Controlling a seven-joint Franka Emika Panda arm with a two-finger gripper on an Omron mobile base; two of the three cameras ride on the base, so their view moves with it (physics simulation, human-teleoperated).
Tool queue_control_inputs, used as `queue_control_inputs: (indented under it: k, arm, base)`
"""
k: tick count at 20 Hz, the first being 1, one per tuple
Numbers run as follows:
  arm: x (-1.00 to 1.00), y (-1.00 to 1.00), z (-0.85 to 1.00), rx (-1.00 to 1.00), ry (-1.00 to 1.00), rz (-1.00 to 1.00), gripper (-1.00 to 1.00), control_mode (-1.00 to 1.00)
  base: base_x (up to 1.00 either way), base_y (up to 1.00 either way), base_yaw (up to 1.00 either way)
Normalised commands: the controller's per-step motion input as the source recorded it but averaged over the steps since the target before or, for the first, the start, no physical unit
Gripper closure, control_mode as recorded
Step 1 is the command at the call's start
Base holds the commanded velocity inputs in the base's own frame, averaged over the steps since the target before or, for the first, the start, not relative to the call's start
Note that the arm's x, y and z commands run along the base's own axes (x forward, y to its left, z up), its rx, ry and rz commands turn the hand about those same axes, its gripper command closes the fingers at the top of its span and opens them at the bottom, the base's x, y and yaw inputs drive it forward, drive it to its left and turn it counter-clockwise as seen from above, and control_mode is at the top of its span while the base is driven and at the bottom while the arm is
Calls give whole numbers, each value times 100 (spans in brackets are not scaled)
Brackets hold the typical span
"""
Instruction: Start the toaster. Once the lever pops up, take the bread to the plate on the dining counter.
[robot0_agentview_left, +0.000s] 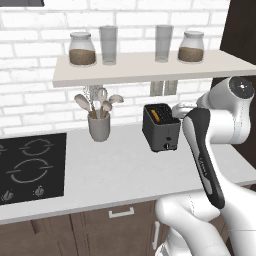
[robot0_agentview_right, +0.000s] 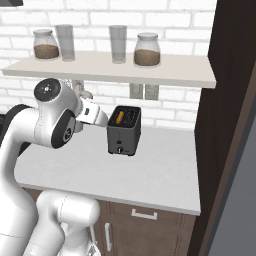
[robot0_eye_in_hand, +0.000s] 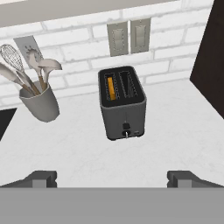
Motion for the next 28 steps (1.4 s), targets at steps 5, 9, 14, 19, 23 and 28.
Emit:
queue_control_inputs:
  k: [5,9,14,19,23,28]
  arm:
    - [0,0,0,0,0,0,-100,-100]
    - [0,0,0,0,0,0,-100,-100]
    - [0,0,0,0,0,0,-100,-100]
    - [0,0,0,0,0,0,-100,-100]
    - [0,0,0,0,0,0,-100,-100]
    - [0,0,0,0,0,0,-100,-100]
  base:
    - [0,0,0]
    - [0,0,0]
    - [0,0,0]
    - [0,0,0]
    - [0,0,0]
    - [0,0,0]
